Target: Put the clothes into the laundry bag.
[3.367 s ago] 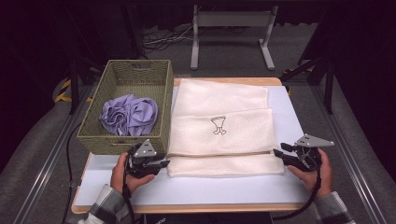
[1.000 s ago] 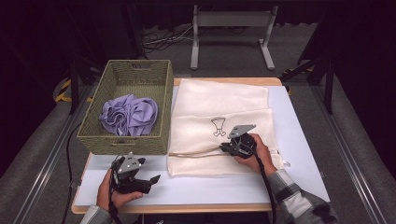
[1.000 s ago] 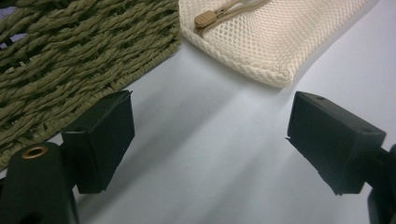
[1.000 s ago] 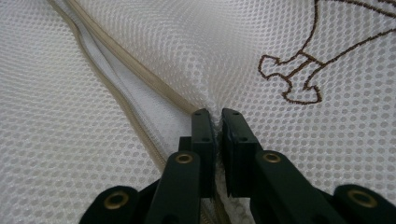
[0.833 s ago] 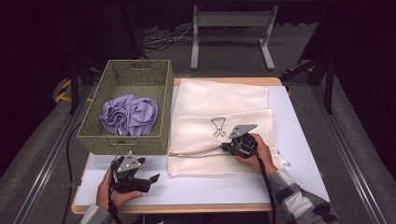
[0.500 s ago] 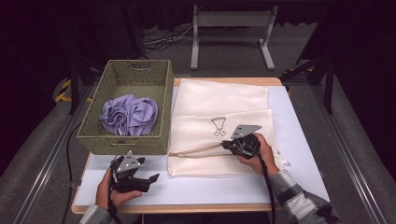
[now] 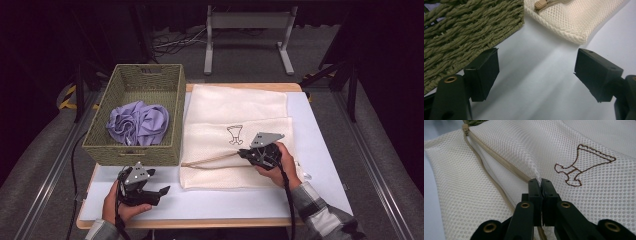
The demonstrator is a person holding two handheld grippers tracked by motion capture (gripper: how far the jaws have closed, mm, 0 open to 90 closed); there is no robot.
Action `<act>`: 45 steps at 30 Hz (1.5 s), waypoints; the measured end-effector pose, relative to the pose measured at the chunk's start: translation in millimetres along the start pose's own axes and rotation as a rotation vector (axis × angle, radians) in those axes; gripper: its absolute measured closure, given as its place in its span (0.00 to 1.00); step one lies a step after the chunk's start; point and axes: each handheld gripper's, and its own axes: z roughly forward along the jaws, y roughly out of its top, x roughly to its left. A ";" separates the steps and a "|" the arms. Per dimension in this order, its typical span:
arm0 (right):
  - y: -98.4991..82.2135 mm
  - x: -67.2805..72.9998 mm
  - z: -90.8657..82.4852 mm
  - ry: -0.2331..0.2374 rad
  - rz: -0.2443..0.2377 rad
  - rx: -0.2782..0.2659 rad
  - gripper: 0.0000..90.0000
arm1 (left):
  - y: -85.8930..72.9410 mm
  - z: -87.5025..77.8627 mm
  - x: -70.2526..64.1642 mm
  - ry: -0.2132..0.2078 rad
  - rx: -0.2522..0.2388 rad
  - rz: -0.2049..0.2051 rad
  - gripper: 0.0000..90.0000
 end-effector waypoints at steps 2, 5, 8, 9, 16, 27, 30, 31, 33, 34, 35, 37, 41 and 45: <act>1.0 0.2 -1.8 -0.002 -0.001 -0.006 0.98 | 0.9 -2.0 -0.4 0.001 -0.008 0.006 0.24; 2.1 -0.2 -3.3 -0.001 0.000 -0.013 0.98 | 2.0 -5.3 -0.9 -0.001 -0.023 0.003 0.24; 5.2 -0.4 -7.0 -0.004 -0.003 -0.028 0.98 | 3.2 -9.0 -0.9 0.003 -0.037 0.009 0.25; 6.1 0.0 -8.1 -0.004 -0.005 -0.032 0.98 | 4.0 -10.3 -0.9 0.007 -0.038 0.015 0.25; 17.0 3.5 -17.7 -0.015 -0.027 -0.063 0.98 | 8.9 -16.9 0.3 0.007 -0.074 0.010 0.25; 32.7 10.1 -26.5 -0.029 -0.039 -0.104 0.98 | 24.7 -39.4 0.8 0.041 -0.145 0.046 0.25; 35.5 10.8 -27.4 -0.027 -0.040 -0.113 0.98 | 29.3 -44.7 2.8 0.056 -0.156 0.055 0.23; 36.0 11.1 -27.2 -0.026 -0.041 -0.113 0.98 | 31.3 -47.0 3.9 0.050 -0.162 0.058 0.23; 36.4 11.9 -26.2 -0.020 -0.041 -0.106 0.98 | 36.8 -52.2 4.4 0.055 -0.169 0.071 0.22; 36.3 12.3 -25.7 -0.017 -0.042 -0.103 0.98 | 40.4 -55.3 5.2 0.060 -0.171 0.079 0.22; 36.3 12.5 -25.0 -0.017 -0.041 -0.103 0.98 | 40.4 -55.3 5.2 0.060 -0.171 0.079 0.22; 36.3 12.7 -24.4 -0.012 -0.042 -0.102 0.98 | 51.6 -63.4 9.4 0.076 -0.188 0.089 0.22; 36.3 14.4 -23.4 -0.003 -0.052 -0.092 0.98 | 72.9 -67.3 23.2 0.099 -0.163 0.106 0.20; 35.9 14.3 -23.7 0.002 -0.049 -0.090 0.98 | 88.5 -63.2 37.6 0.123 -0.126 0.115 0.18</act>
